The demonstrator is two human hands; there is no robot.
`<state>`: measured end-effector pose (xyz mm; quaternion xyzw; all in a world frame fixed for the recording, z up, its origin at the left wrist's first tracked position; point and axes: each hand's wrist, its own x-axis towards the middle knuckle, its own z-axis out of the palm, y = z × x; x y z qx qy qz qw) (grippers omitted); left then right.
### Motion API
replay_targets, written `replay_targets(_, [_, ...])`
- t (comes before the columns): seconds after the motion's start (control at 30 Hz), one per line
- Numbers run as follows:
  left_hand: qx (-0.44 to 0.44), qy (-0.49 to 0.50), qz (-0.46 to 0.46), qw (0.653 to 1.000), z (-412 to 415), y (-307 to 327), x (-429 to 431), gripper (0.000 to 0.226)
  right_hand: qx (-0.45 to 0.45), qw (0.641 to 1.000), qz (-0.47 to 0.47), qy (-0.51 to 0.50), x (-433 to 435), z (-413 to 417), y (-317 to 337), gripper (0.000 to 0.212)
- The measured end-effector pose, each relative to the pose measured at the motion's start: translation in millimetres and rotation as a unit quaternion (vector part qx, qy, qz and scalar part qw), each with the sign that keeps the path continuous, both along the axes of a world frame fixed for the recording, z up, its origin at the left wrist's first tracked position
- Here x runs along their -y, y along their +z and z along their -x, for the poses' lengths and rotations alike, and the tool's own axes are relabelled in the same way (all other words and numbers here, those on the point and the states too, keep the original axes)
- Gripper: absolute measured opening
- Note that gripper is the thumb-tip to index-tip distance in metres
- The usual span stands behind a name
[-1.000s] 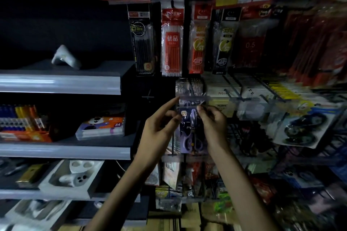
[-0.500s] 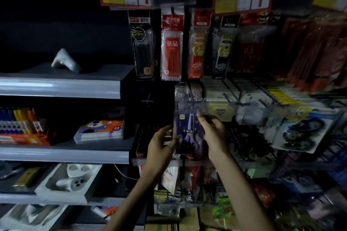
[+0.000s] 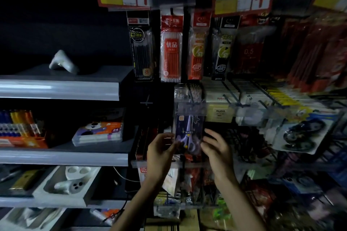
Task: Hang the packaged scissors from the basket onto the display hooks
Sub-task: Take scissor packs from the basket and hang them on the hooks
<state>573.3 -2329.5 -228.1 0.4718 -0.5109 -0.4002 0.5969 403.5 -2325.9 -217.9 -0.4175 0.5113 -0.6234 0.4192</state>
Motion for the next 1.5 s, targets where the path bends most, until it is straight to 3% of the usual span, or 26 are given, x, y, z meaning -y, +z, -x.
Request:
replay_targets(0.23, [-0.015,0.03,0.059,0.998,6.2,-7.0,-6.2,0.004,-0.065,0.997,0.03,0.002,-17.5,-14.5,-17.9,0.044])
replay_targets(0.63, [0.053,0.017,0.012,0.998,8.5,-32.1,-4.0,0.048,-0.102,0.994,0.004,0.026,-7.0,-14.8,-17.8,0.064])
replay_targets(1.1, [0.063,0.026,0.01,0.998,16.1,-20.3,24.0,0.058,-0.086,0.996,-0.009,0.032,32.4,-22.1,-2.9,0.066])
replay_targets(1.33, [0.08,0.016,0.019,0.996,20.3,-19.6,41.4,0.053,-0.101,0.995,-0.006,0.015,47.3,-26.1,-5.6,0.069])
replay_targets(1.5, [0.078,0.022,0.031,0.996,24.2,-20.5,33.8,0.073,-0.106,0.994,0.003,0.015,46.9,-24.6,-17.3,0.071])
